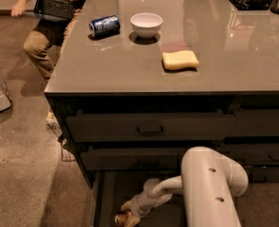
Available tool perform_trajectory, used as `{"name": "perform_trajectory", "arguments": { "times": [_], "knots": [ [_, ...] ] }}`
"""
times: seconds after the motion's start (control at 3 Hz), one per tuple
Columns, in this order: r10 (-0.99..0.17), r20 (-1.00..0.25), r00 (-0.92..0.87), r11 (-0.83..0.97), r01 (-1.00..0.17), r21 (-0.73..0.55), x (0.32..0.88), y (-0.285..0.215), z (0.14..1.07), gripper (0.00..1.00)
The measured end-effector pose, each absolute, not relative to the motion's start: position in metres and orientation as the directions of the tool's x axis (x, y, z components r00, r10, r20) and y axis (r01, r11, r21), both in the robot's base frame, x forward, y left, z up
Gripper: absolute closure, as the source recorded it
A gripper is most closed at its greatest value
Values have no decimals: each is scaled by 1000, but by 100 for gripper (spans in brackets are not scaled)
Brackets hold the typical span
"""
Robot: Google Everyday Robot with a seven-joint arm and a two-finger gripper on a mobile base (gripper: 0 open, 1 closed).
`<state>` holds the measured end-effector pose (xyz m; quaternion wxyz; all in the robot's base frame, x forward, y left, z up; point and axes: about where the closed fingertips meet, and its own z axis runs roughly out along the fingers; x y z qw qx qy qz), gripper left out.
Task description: Pick orange can from bottom drawer and place on counter
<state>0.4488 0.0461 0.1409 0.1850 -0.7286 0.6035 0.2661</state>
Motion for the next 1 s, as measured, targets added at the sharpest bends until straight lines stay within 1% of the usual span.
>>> {"name": "perform_trajectory", "arguments": {
  "times": [0.33,0.67,1.0],
  "knots": [
    [-714,-669,207,-253,-967,-30,441,38,196,96],
    [-644,-709,288,-281,-951,-131,440,6,270,100],
    [-627,-687,367,-288,-929,-233,447,-25,342,100]
  ]
}}
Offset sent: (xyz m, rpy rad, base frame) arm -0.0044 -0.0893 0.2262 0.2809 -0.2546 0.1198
